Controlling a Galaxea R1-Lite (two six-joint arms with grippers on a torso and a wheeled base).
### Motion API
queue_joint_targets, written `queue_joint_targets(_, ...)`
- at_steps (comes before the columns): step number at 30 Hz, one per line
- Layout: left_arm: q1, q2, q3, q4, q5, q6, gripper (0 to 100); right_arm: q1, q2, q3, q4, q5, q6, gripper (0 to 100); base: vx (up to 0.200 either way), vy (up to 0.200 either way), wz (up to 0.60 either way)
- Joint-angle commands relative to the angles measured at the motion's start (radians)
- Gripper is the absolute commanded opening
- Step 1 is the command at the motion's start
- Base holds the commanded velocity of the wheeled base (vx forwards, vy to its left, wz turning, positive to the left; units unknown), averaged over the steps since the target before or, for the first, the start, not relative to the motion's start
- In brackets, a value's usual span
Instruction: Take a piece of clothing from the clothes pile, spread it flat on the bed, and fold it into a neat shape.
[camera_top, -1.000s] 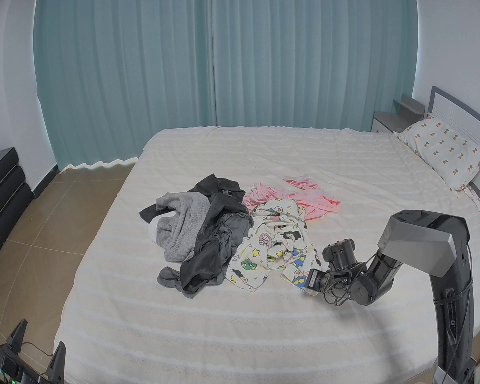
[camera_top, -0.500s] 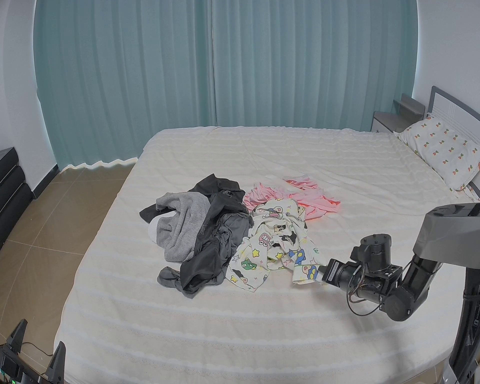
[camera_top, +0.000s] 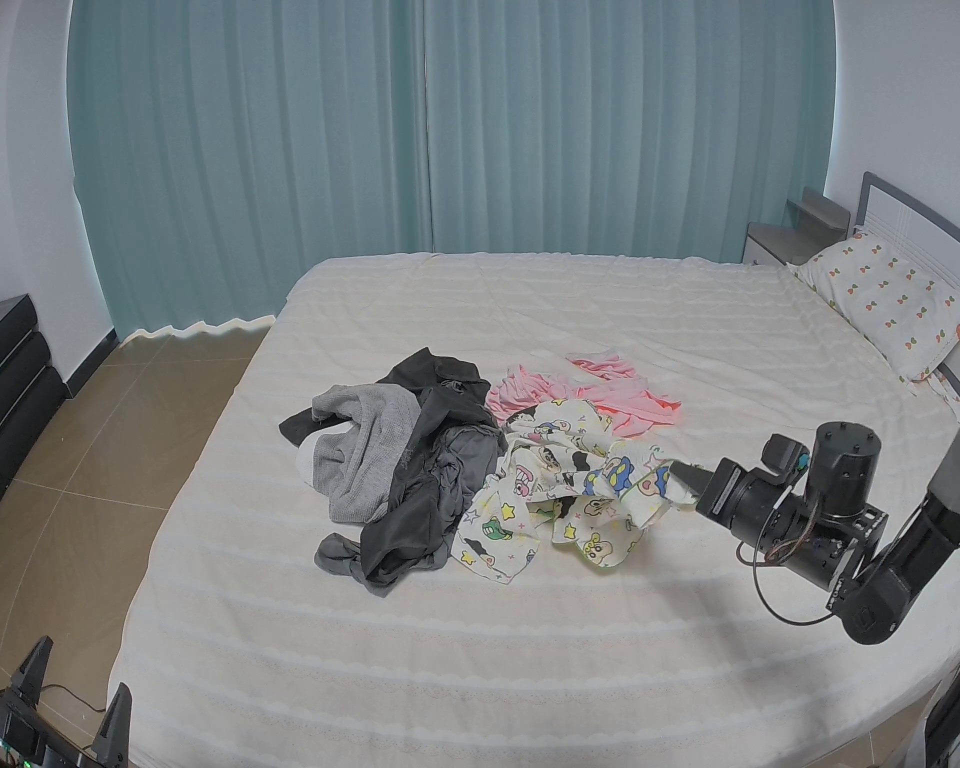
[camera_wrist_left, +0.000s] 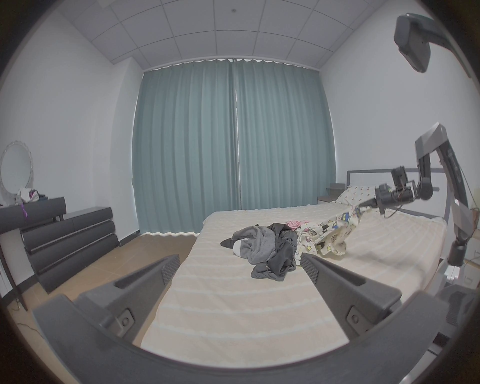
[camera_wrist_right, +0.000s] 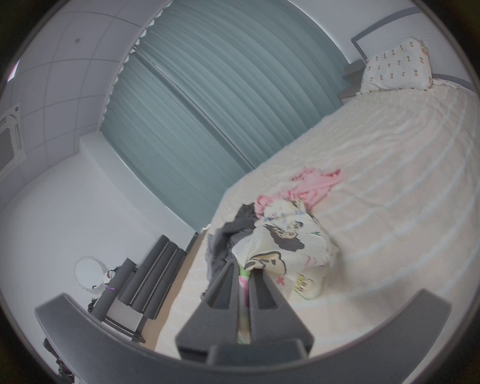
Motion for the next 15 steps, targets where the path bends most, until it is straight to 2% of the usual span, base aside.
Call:
queue_joint_targets(1, 0.000, -0.007, -0.010, -0.011, -0.013, 0.006, 100, 0.032, -0.171, -0.030, 0.054, 0.010, -0.010, 0, 0.000, 0.000, 0.00)
queue_joint_targets(2, -0.001, -0.005, -0.018, -0.012, -0.013, 0.002, 100, 0.032, -0.174, -0.032, 0.057, 0.010, -0.010, 0, 0.000, 0.000, 0.00)
queue_joint_targets(3, -0.007, 0.071, -0.219, -0.049, -0.017, -0.148, 100, 0.040, -0.214, -0.073, 0.118, 0.012, -0.010, 0, 0.000, 0.000, 0.00)
queue_joint_targets(5, -0.007, 0.166, -0.355, -0.063, -0.036, -0.264, 100, 0.045, -0.243, -0.122, 0.183, 0.012, -0.010, 0, 0.000, 0.000, 0.00)
queue_joint_targets(8, -0.017, 0.268, -0.433, -0.063, -0.108, -0.268, 100, 0.048, -0.292, -0.205, 0.295, 0.010, -0.011, 0, 0.000, 0.000, 0.00)
queue_joint_targets(10, -0.021, 0.311, -0.429, -0.060, -0.185, -0.267, 100, 0.055, -0.320, -0.243, 0.362, 0.012, -0.011, 0, 0.000, 0.000, 0.00)
queue_joint_targets(12, -0.021, 0.358, -0.416, -0.055, -0.310, -0.265, 100, 0.061, -0.339, -0.283, 0.430, 0.012, -0.011, 0, 0.000, 0.000, 0.00)
queue_joint_targets(15, -0.021, 0.418, -0.418, -0.058, -0.415, -0.264, 100, 0.061, -0.361, -0.332, 0.488, 0.015, -0.023, 0, 0.000, 0.000, 0.00)
